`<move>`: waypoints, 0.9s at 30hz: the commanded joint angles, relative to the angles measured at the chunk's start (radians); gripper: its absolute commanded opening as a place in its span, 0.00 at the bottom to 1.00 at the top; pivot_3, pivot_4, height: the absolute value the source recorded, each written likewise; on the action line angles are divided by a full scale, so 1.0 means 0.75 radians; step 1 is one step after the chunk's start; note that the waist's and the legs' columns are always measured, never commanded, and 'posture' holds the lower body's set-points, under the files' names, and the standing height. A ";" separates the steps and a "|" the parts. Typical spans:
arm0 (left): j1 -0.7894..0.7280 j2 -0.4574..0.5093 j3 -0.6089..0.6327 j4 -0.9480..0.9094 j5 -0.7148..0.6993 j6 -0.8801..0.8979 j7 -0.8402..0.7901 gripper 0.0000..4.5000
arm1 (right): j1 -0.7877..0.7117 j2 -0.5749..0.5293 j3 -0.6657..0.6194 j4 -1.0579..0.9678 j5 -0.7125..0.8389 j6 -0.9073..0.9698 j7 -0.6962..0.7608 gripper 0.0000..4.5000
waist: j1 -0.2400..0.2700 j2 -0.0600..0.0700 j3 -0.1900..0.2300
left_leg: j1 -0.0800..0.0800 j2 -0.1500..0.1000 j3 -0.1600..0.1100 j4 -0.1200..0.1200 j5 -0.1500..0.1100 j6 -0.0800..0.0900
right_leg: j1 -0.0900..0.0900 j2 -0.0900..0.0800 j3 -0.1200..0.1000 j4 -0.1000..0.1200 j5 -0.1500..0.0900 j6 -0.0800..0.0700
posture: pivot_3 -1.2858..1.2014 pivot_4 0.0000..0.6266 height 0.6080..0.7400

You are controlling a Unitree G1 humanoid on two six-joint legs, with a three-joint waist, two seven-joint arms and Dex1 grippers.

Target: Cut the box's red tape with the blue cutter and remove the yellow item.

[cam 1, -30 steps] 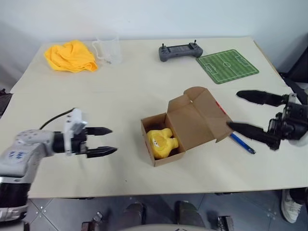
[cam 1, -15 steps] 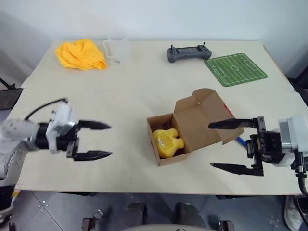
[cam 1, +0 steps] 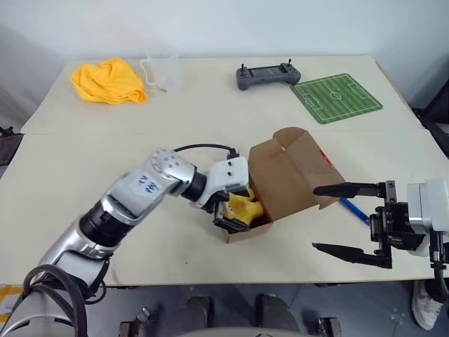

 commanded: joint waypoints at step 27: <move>-0.089 -0.372 0.576 0.621 -0.081 -0.657 -0.149 0.01 | 0.086 0.175 -0.008 -0.155 0.029 0.014 -0.338 1.00 | 0.015 -0.001 0.001 | 0.000 -0.001 -0.002 0.010 -0.001 0.002 | 0.005 0.000 0.000 0.000 0.002 0.003 | 0.52 0.24 1.00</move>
